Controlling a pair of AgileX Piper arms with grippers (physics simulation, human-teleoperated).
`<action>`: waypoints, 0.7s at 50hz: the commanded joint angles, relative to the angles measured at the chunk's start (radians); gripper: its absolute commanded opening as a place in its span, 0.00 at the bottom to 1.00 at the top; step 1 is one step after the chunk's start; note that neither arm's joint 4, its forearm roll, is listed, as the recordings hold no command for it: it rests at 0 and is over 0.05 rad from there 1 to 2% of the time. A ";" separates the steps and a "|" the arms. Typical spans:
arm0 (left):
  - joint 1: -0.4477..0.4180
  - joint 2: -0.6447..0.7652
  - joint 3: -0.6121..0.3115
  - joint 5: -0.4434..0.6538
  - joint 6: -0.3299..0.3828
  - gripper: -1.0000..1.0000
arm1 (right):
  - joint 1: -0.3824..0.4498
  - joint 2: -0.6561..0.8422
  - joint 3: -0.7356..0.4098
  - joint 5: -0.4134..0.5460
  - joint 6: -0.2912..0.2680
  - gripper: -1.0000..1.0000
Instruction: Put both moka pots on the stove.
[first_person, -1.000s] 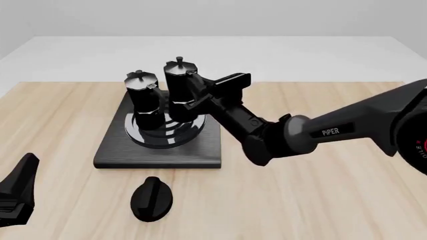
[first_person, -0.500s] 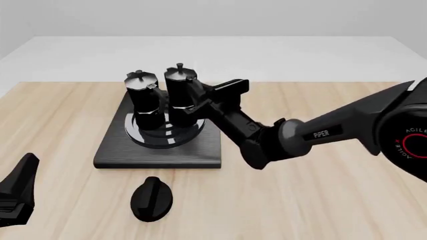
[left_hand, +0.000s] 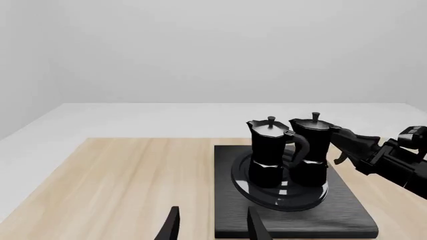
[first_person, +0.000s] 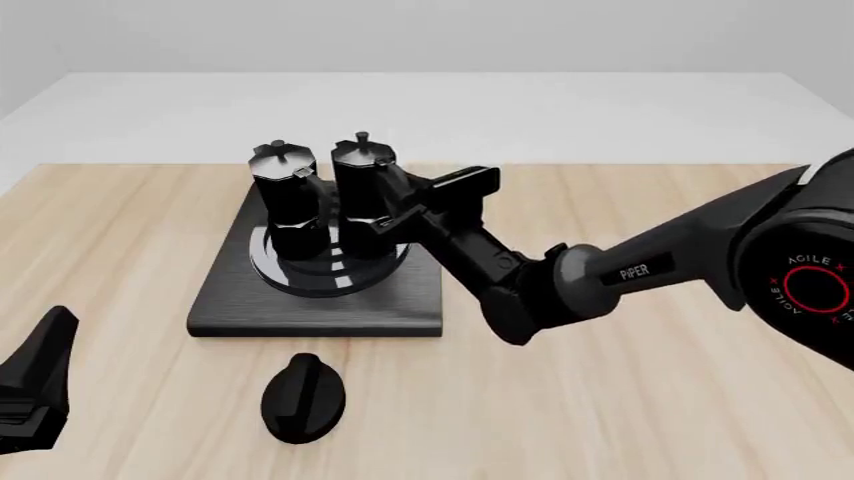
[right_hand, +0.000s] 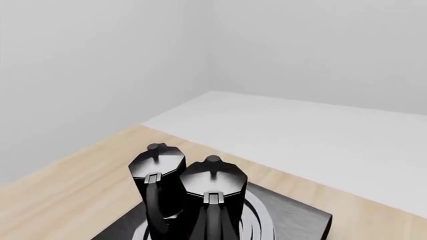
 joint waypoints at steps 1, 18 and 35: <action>0.000 0.000 0.000 0.000 0.000 1.00 | -0.005 -0.005 0.000 -0.024 0.000 0.00; 0.000 0.000 0.000 0.000 0.000 1.00 | 0.006 -0.012 0.001 -0.009 0.002 1.00; 0.000 0.000 0.000 0.000 0.000 1.00 | 0.008 -0.049 0.032 -0.004 0.003 1.00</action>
